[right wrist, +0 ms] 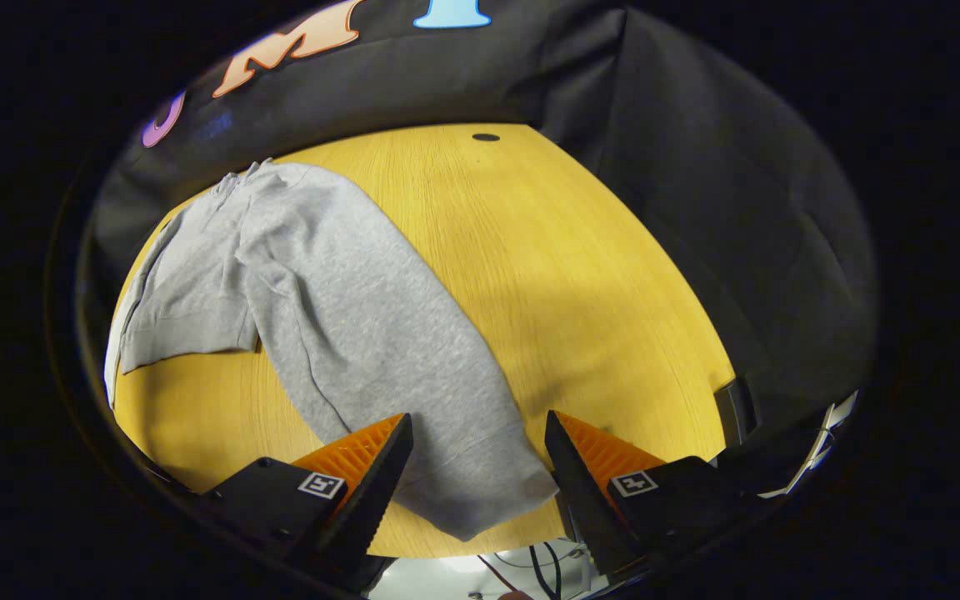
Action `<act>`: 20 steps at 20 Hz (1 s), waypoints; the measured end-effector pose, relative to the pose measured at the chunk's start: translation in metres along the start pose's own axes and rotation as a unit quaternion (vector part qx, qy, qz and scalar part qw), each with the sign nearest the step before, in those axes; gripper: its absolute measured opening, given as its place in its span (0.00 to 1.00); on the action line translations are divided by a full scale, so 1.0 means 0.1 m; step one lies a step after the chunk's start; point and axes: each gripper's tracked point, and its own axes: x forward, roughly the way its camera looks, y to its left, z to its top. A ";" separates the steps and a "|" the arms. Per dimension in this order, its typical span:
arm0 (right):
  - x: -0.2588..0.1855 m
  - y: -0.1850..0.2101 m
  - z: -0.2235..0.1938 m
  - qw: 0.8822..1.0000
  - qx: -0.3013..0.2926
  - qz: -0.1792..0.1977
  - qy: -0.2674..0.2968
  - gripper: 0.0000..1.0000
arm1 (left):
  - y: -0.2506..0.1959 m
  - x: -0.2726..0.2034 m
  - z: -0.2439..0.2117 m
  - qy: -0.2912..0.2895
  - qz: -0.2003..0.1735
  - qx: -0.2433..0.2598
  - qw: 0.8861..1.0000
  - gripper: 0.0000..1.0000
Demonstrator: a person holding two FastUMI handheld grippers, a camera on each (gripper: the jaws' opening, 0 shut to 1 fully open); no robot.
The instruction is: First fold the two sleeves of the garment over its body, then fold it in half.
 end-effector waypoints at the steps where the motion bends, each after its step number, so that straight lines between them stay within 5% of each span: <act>1: 0.02 0.03 -0.06 1.000 0.000 0.004 0.010 1.00 | -0.01 0.01 -0.01 0.001 0.000 0.000 1.000 0.94; 7: 0.06 0.12 -0.11 0.999 0.015 0.023 0.037 0.89 | 0.00 0.03 -0.04 0.006 0.001 0.001 1.000 0.94; 11: 0.05 0.22 -0.09 0.998 0.016 0.031 0.043 0.48 | 0.01 0.03 -0.06 0.007 0.002 -0.003 1.000 0.94; 12: 0.07 0.23 -0.07 0.999 0.015 0.030 0.042 0.29 | 0.01 0.03 -0.06 0.008 0.003 -0.003 1.000 0.94; 15: 0.06 0.21 -0.03 0.999 0.026 0.017 0.037 0.07 | 0.06 0.01 -0.06 0.006 0.008 -0.004 1.000 0.94; 20: -0.03 0.30 0.45 0.996 0.086 0.034 -0.013 0.06 | 0.17 -0.01 -0.09 0.010 0.019 -0.001 1.000 0.94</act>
